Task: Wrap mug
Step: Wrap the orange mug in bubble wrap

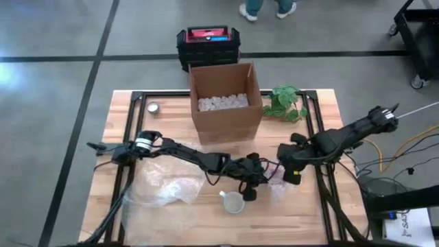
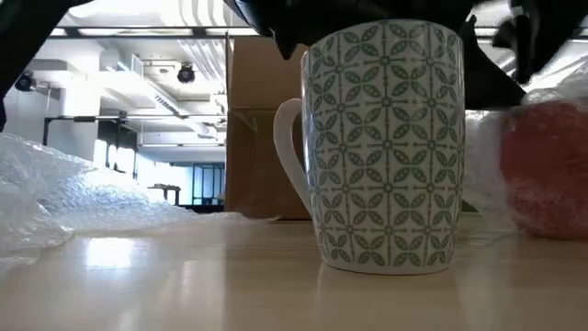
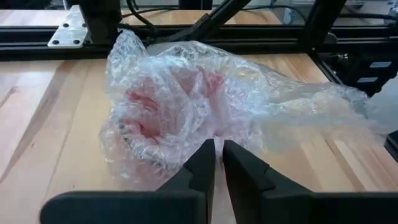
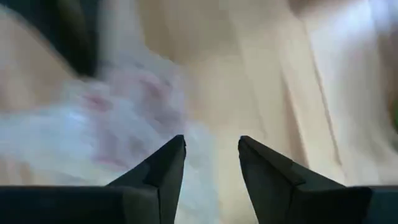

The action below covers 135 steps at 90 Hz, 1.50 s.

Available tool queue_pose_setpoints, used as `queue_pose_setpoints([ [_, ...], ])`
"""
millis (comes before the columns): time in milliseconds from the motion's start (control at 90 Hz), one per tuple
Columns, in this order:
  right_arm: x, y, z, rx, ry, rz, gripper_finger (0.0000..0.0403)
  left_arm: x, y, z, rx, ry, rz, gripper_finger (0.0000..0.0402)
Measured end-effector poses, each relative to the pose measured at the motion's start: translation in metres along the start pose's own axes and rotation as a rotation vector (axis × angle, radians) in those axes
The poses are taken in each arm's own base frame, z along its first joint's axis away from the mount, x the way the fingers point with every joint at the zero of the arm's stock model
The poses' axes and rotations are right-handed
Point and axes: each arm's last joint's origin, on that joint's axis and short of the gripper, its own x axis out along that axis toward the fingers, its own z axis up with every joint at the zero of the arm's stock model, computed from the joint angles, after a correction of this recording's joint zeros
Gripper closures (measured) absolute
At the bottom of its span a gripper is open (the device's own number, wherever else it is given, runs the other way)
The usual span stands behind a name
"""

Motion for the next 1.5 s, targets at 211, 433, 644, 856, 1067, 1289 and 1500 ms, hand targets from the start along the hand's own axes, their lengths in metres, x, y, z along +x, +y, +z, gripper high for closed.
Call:
queue_pose_setpoints([
  [211,0.045,-0.009,-0.026,0.035,0.129,0.009,0.0286,0.000,0.000,0.000,0.001,-0.004,0.002,0.0381],
  [433,0.042,0.004,-0.012,-0.035,0.017,0.171,0.0314,0.000,0.000,0.001,0.002,-0.005,0.000,0.0381],
  [644,0.019,0.011,0.000,-0.070,-0.073,0.238,0.0336,0.000,0.000,0.001,0.002,-0.008,0.000,0.0381],
  [856,0.041,0.028,0.005,-0.111,-0.099,0.259,0.0353,0.000,0.001,0.001,0.000,-0.010,0.005,0.0381],
  [1067,0.083,0.044,0.007,-0.141,-0.005,0.179,0.0373,-0.001,0.001,0.002,0.001,-0.015,0.006,0.0381],
  [1289,0.107,0.056,0.013,-0.235,0.035,0.173,0.0393,-0.001,0.001,0.004,0.000,-0.021,0.008,0.0381],
  [1500,0.084,0.056,0.018,-0.247,0.063,0.176,0.0395,-0.001,0.001,0.003,0.001,-0.014,0.004,0.0381],
])
